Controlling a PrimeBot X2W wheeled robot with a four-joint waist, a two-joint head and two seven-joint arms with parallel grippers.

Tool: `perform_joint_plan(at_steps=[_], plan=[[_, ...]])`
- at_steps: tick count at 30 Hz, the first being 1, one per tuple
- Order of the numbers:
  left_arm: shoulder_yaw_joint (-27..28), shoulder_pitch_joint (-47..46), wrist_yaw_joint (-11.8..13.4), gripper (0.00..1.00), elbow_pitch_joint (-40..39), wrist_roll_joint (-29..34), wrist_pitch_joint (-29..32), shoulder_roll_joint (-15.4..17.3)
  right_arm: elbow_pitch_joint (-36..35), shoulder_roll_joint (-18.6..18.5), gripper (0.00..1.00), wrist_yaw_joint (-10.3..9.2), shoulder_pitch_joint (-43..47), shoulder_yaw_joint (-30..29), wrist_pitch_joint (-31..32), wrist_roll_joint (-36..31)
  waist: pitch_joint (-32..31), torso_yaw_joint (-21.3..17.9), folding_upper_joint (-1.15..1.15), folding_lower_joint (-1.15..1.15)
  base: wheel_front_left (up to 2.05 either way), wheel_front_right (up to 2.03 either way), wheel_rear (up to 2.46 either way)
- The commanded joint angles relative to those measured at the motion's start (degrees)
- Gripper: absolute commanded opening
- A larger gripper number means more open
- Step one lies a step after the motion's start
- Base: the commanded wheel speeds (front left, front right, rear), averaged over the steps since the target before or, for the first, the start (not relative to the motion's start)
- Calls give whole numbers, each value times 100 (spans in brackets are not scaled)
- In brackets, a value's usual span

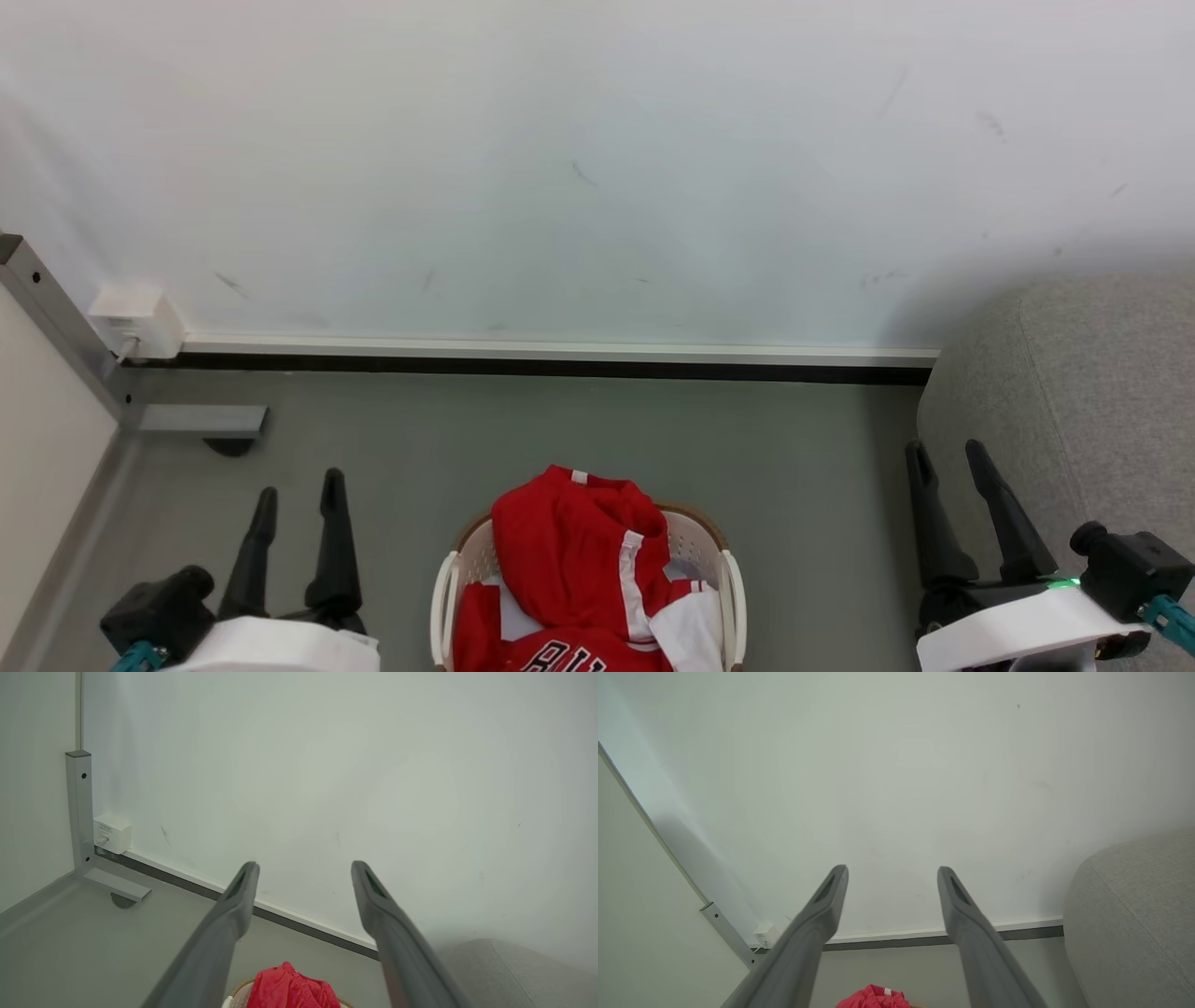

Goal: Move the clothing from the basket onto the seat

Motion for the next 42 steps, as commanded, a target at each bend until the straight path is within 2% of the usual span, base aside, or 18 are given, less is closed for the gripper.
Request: perform_joint_plan(at_steps=[1, 22, 42], plan=[[-11, -5, 29, 100, -77, 241, -78, 50, -75, -39, 100, -8, -112, 31, -61, -154, 8, 1, 0, 0, 0, 0, 0], [-89, 38, 99, 100, -140, 1272, -325, 58, -84, -76, 100, -10, -158, 267, -306, -939, 29, 32, 0, 0, 0, 0, 0], [-137, 78, 127, 100, -195, 2002, -538, 60, -64, -57, 100, -12, -198, 370, -522, -1566, 42, 28, 0, 0, 0, 0, 0]])
